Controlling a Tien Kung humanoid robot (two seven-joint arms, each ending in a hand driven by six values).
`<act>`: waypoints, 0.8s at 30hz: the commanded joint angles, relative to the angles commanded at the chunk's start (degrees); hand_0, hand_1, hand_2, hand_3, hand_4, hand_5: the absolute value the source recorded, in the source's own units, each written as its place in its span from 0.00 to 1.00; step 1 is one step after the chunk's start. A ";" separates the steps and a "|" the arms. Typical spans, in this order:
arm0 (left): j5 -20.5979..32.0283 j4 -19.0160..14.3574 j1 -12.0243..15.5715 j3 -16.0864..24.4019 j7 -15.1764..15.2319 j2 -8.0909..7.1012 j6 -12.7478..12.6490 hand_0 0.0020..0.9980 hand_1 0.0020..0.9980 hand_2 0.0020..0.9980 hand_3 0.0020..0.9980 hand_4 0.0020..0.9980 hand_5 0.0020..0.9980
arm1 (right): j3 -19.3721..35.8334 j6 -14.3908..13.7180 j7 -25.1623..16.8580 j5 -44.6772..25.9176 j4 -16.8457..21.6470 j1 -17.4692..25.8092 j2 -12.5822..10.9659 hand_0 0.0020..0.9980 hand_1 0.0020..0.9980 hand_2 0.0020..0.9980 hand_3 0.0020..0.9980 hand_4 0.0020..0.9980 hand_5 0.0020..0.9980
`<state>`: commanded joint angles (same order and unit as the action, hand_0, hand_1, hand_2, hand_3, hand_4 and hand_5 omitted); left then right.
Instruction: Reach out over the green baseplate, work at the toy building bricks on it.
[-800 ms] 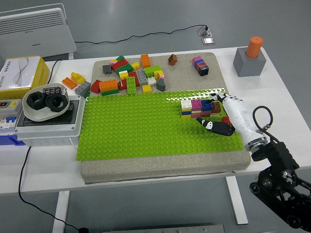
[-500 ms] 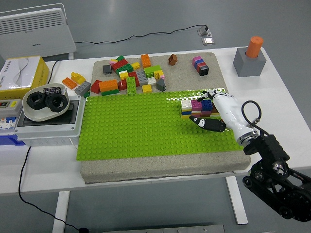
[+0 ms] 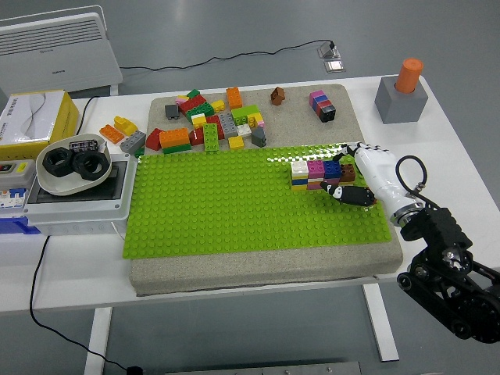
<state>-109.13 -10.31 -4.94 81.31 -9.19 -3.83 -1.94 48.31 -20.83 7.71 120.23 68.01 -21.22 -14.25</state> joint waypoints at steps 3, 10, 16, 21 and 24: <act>-0.25 0.00 -0.04 0.17 -0.02 0.04 -0.05 0.70 0.35 0.30 0.48 0.20 0.00 | -0.64 0.25 0.06 -0.29 -0.49 -0.35 0.12 0.77 0.78 0.82 0.63 0.81 0.49; -0.60 0.00 -0.05 0.31 -0.09 0.10 -0.02 0.70 0.35 0.30 0.48 0.21 0.00 | -1.59 0.36 0.06 -0.84 -0.84 -0.81 0.38 0.77 0.78 0.82 0.63 0.81 0.49; -0.58 0.00 -0.05 0.22 -0.12 0.07 0.05 0.70 0.35 0.30 0.48 0.21 0.00 | -1.90 0.50 0.08 -1.05 -1.27 -0.99 0.25 0.77 0.78 0.82 0.63 0.81 0.49; -0.65 0.00 -0.07 0.20 -0.14 0.03 0.10 0.70 0.35 0.30 0.48 0.21 0.00 | -2.10 0.59 0.01 -1.28 -1.97 -1.10 0.33 0.77 0.78 0.82 0.63 0.81 0.50; -0.65 0.00 -0.05 0.18 -0.15 0.01 0.11 0.70 0.35 0.30 0.48 0.21 0.00 | -2.19 0.58 -0.03 -1.40 -2.04 -1.13 0.36 0.77 0.78 0.82 0.63 0.81 0.50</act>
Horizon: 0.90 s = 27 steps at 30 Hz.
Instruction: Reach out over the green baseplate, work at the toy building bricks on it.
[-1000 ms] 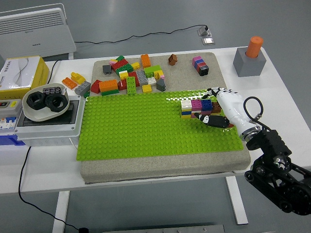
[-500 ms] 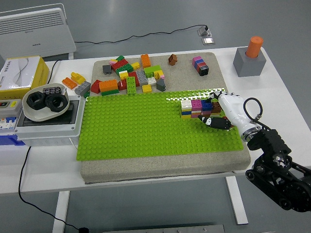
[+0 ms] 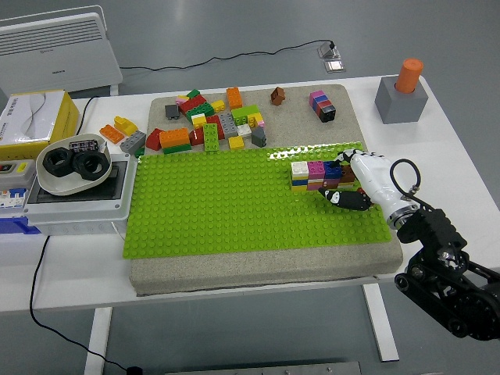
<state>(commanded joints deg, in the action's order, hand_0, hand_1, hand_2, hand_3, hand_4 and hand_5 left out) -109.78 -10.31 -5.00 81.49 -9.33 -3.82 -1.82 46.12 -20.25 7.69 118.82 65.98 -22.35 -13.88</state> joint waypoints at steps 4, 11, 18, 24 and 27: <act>-0.02 0.00 0.03 -0.04 -0.01 -0.03 0.03 0.70 0.35 0.30 0.48 0.21 0.00 | -0.17 -0.06 -0.03 -0.17 0.05 -0.13 0.03 0.77 0.78 0.82 0.63 0.81 0.50; -0.09 0.00 0.12 -0.04 -0.04 -0.04 0.06 0.70 0.35 0.30 0.48 0.21 0.00 | -0.52 -0.07 0.01 -0.37 -0.02 -0.28 0.03 0.77 0.78 0.82 0.63 0.81 0.50; -0.22 0.00 0.20 0.23 -0.08 0.02 -0.05 0.70 0.35 0.30 0.48 0.21 0.00 | -0.70 -0.14 0.06 -0.51 -0.04 -0.37 -0.02 0.77 0.78 0.82 0.63 0.82 0.50; -0.29 0.00 0.25 0.33 -0.11 0.01 -0.04 0.70 0.35 0.30 0.48 0.21 0.00 | -0.63 -0.43 0.14 -0.21 1.05 -0.46 -0.22 0.77 0.78 0.82 0.63 0.82 0.50; -0.37 0.00 0.24 0.36 -0.14 -0.01 0.01 0.70 0.35 0.30 0.48 0.20 0.00 | -0.42 -0.58 0.22 -0.02 2.15 -0.57 -0.41 0.77 0.78 0.82 0.63 0.82 0.50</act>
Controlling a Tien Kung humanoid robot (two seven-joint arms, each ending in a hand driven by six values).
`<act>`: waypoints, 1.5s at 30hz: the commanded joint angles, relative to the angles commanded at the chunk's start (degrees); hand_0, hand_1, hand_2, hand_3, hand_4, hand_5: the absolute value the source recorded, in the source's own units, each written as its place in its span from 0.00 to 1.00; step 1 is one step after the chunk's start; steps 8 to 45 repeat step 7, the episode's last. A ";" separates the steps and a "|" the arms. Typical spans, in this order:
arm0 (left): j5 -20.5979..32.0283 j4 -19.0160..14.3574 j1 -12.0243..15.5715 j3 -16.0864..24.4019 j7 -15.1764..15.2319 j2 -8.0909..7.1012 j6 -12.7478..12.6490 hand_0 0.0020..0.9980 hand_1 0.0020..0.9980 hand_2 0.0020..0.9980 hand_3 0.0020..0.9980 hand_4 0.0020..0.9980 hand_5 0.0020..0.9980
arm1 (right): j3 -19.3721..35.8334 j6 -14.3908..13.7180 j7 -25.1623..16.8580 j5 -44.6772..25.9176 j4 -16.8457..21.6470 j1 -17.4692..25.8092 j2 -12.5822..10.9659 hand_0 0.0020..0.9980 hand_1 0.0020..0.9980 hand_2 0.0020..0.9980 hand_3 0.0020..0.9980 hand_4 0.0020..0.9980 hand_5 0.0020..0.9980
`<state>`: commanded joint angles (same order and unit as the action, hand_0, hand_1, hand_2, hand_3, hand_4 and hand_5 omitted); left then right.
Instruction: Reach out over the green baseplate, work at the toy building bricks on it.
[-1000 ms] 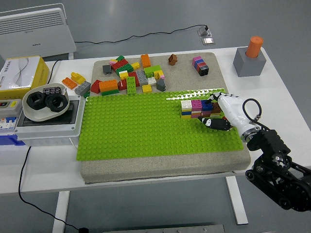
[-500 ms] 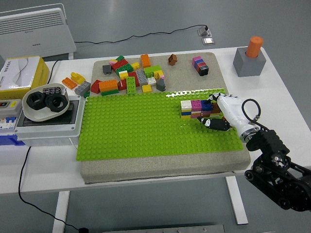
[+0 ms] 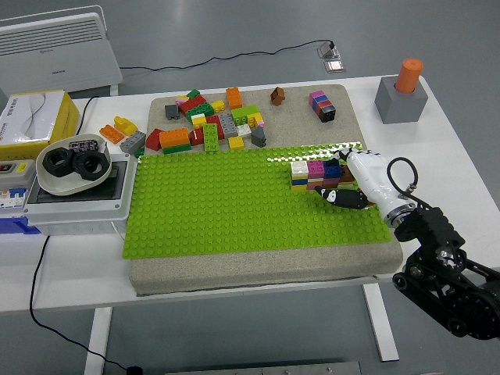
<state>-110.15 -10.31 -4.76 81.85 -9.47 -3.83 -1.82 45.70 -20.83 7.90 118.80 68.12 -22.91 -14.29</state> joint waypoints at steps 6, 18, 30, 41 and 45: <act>0.05 0.00 -0.01 0.03 -0.01 -0.02 0.05 0.70 0.35 0.30 0.48 0.21 0.00 | 1.88 -0.97 -0.76 -1.64 3.77 0.86 -0.91 0.77 0.78 0.82 0.63 0.82 0.50; 0.06 0.00 -0.03 0.04 -0.02 -0.03 0.05 0.70 0.35 0.30 0.48 0.21 0.00 | 2.80 -1.18 -0.91 -1.96 5.18 1.47 -1.50 0.77 0.78 0.82 0.63 0.82 0.50; 0.06 0.00 -0.03 0.04 -0.02 -0.03 0.05 0.70 0.35 0.30 0.48 0.21 0.00 | 2.80 -1.18 -0.91 -1.96 5.18 1.47 -1.50 0.77 0.78 0.82 0.63 0.82 0.50; 0.06 0.00 -0.03 0.04 -0.02 -0.03 0.05 0.70 0.35 0.30 0.48 0.21 0.00 | 2.80 -1.18 -0.91 -1.96 5.18 1.47 -1.50 0.77 0.78 0.82 0.63 0.82 0.50; 0.06 0.00 -0.03 0.04 -0.02 -0.03 0.05 0.70 0.35 0.30 0.48 0.21 0.00 | 2.80 -1.18 -0.91 -1.96 5.18 1.47 -1.50 0.77 0.78 0.82 0.63 0.82 0.50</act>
